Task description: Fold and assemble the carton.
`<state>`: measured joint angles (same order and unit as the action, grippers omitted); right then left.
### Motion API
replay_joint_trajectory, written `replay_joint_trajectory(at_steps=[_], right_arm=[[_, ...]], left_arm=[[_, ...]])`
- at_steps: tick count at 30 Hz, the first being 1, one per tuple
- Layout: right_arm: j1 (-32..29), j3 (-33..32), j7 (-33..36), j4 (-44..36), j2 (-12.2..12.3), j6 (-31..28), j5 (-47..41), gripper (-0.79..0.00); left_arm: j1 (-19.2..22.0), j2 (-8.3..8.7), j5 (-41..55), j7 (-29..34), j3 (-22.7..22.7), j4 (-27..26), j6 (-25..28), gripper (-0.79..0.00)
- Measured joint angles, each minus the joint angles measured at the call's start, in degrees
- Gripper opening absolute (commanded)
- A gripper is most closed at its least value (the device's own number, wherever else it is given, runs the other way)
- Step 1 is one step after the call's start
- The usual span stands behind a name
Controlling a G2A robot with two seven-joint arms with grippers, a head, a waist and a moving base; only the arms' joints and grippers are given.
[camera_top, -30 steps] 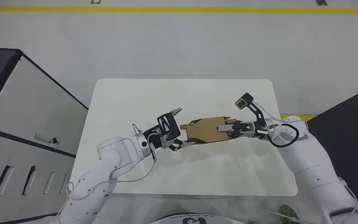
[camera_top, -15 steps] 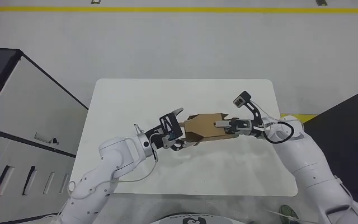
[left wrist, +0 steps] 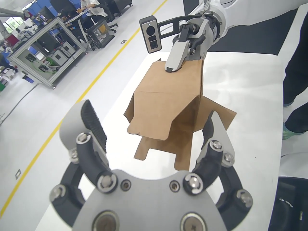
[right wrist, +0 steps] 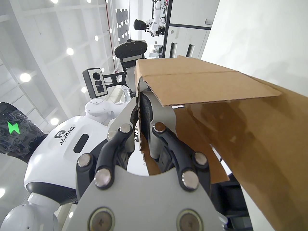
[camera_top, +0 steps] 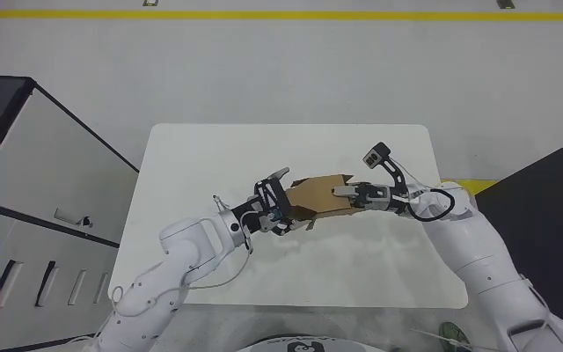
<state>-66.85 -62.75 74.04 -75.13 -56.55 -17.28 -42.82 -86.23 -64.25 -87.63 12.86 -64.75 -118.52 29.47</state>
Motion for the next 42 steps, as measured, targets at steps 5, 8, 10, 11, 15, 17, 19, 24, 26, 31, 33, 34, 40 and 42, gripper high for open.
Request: replay_joint_trajectory(at_steps=[5, 8, 10, 11, 15, 17, 19, 24, 26, 31, 33, 34, 40, 42], right_arm=[[0.07, 0.32, -0.28, 0.1, -0.28, 0.51, 0.13, -0.785], [0.04, 0.41, -0.48, 0.13, -0.42, 0.71, 0.25, -0.785], [0.02, 0.43, -0.6, 0.13, -0.49, 0.73, 0.38, -0.785], [-0.01, 0.4, -0.69, 0.16, -0.53, 0.73, 0.46, -0.785], [-0.23, -0.13, -0.9, 0.5, -0.56, 0.6, 0.5, -0.785], [-0.38, -0.52, -1.0, 0.63, -0.55, 0.66, 0.45, -0.785], [-0.52, -0.78, -1.18, 0.68, -0.55, 0.78, 0.42, -0.785], [-0.86, -1.14, -1.78, 0.45, -0.63, 1.35, 0.53, -0.785], [-0.94, -1.15, -2.07, 0.33, -0.7, 1.68, 0.72, -0.785], [-0.97, -1.04, -2.63, 0.24, -0.87, 2.33, 1.08, -0.785], [-0.92, -0.98, -2.74, 0.27, -0.95, 2.59, 1.22, -0.785], [-0.9, -0.96, -2.8, 0.29, -0.99, 2.66, 1.25, -0.785], [-0.78, -0.86, -2.96, 0.44, -1.22, 3.16, 1.37, -0.785], [-0.79, -0.74, -2.93, 0.41, -1.31, 3.31, 1.37, -0.785]], left_arm=[[-0.16, -0.11, -1.32, 0.22, 0.83, -0.39, -1.99, 0.0], [-0.15, -0.14, -1.64, 0.4, 1.11, -0.42, -2.55, 0.0], [-0.15, -0.16, -1.85, 0.56, 1.24, -0.45, -2.8, 0.0], [-0.16, -0.16, -1.95, 0.69, 1.27, -0.49, -2.92, 0.0], [-0.47, -0.09, -1.93, 0.99, 0.91, -0.8, -3.12, 0.0], [-0.76, -0.03, -1.73, 0.92, 0.68, -0.93, -3.01, 0.0], [-1.03, 0.01, -1.43, 0.78, 0.52, -1.0, -2.9, 0.0], [-1.56, 0.11, -0.97, 0.61, 0.55, -1.31, -2.05, 0.0], [-1.6, 0.11, -1.02, 0.71, 0.85, -1.4, -1.9, 0.0], [-1.21, 0.03, -1.64, 1.08, 1.83, -1.56, -2.0, 0.0], [-0.99, -0.02, -2.13, 1.29, 2.3, -1.63, -2.24, 0.0], [-0.9, -0.05, -2.36, 1.37, 2.53, -1.66, -2.36, 0.0], [-0.3, -0.25, -4.61, 2.14, 3.85, -1.78, -4.16, 0.0], [-0.22, -0.33, -5.05, 2.29, 4.24, -1.76, -4.95, 0.0]])
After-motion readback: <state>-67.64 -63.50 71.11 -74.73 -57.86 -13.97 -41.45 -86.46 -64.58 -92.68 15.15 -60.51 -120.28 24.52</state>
